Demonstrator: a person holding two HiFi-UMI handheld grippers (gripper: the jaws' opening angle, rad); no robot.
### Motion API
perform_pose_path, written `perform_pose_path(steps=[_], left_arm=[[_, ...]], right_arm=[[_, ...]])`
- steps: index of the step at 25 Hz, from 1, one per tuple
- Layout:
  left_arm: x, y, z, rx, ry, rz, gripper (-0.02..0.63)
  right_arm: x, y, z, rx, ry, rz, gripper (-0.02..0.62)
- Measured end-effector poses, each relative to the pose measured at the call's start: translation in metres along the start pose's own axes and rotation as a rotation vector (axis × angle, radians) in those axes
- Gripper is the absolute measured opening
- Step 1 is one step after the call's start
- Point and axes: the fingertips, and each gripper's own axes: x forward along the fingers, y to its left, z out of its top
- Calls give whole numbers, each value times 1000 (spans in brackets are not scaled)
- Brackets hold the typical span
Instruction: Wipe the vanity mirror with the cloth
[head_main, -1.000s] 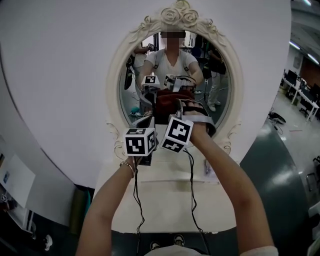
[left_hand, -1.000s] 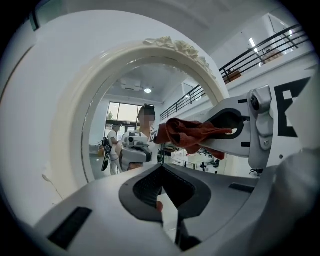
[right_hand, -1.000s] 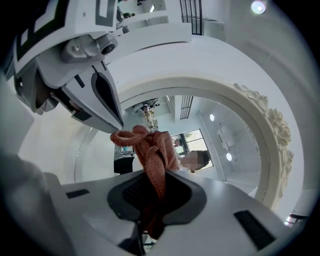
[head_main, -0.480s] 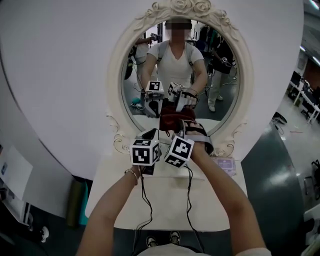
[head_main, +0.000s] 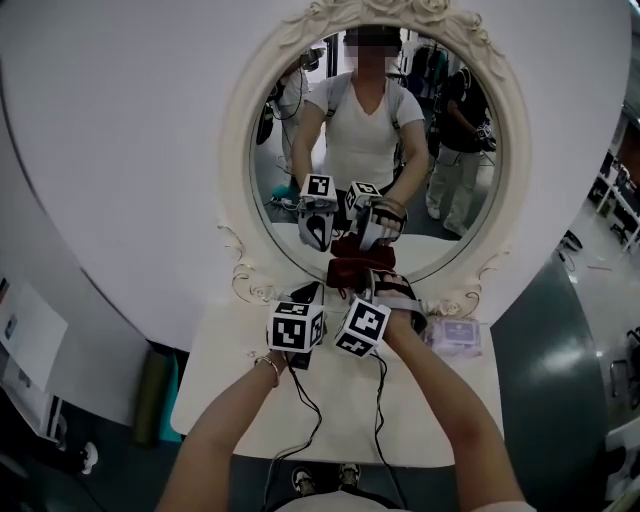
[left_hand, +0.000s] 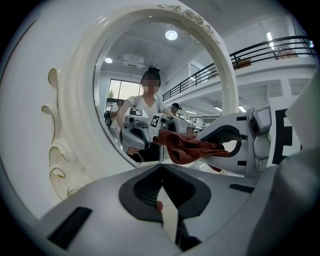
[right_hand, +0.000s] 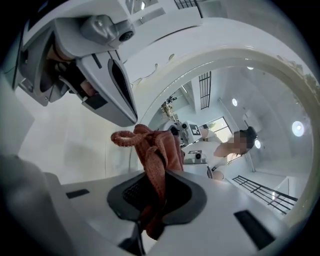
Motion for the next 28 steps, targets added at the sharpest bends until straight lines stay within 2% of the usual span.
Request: perform_pose_path(steps=[8,16,28], left_arm=[[3,6,-30,-8,43,10,11],[8,13,-48,-14,71,18,11],[5,22,-29,-34,39,51,11]], right_arm=[[16,37,-3,9,11,77,58],[28,52,-3,23,20,115,58],[30,63,-7,62,28,199,58]])
